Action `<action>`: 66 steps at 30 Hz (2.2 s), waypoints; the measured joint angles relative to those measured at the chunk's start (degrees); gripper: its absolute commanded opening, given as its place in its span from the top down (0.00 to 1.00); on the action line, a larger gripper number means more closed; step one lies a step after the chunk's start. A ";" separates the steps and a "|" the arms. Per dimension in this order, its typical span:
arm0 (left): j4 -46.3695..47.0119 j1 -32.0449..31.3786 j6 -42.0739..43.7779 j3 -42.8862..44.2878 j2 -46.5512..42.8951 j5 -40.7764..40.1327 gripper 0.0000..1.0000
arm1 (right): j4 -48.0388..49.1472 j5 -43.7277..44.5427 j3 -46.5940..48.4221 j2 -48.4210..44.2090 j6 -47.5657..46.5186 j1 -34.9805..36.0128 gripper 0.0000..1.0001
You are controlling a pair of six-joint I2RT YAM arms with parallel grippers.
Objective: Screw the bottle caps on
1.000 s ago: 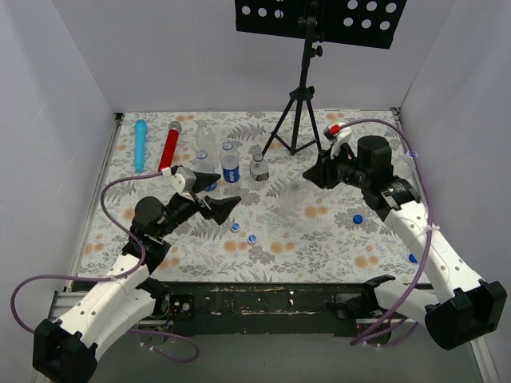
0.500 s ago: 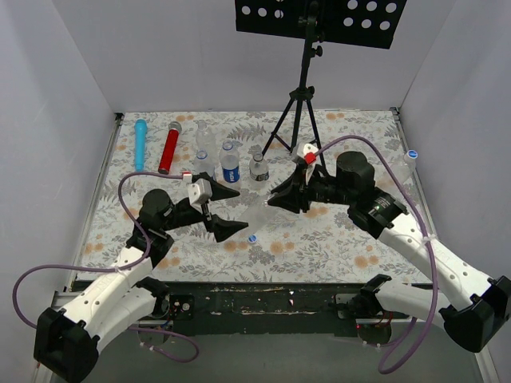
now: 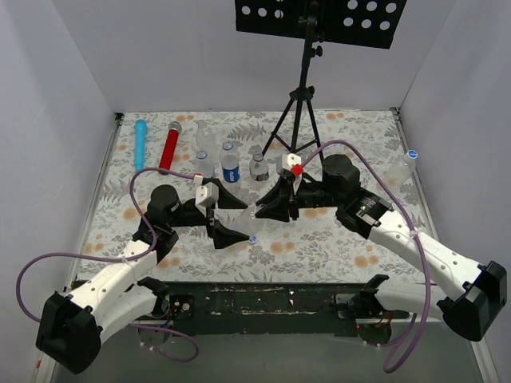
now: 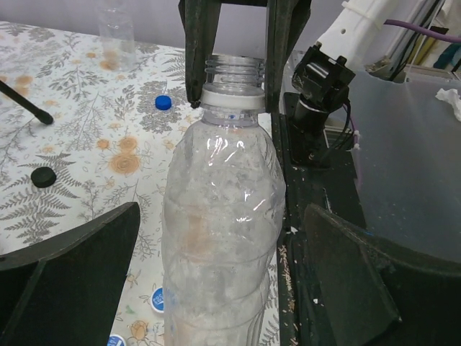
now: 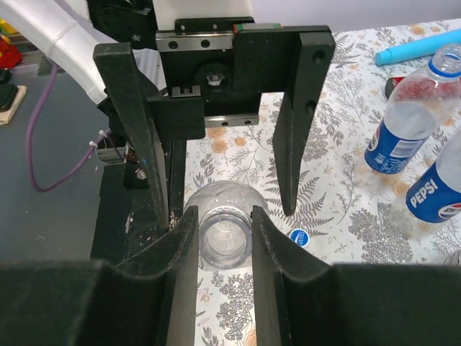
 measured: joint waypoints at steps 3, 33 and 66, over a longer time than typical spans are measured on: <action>0.85 -0.31 -1.18 0.00 1.05 1.11 0.09 | 1.07 -0.70 0.00 0.70 -0.24 0.63 0.87; -1.42 -0.92 -2.99 1.86 1.92 -3.80 0.55 | 4.35 7.19 -0.07 -0.44 0.39 3.13 0.32; 5.68 -0.22 -5.51 -6.93 -25.81 -70.16 0.48 | -10.58 33.81 -0.37 29.90 -0.50 13.09 0.32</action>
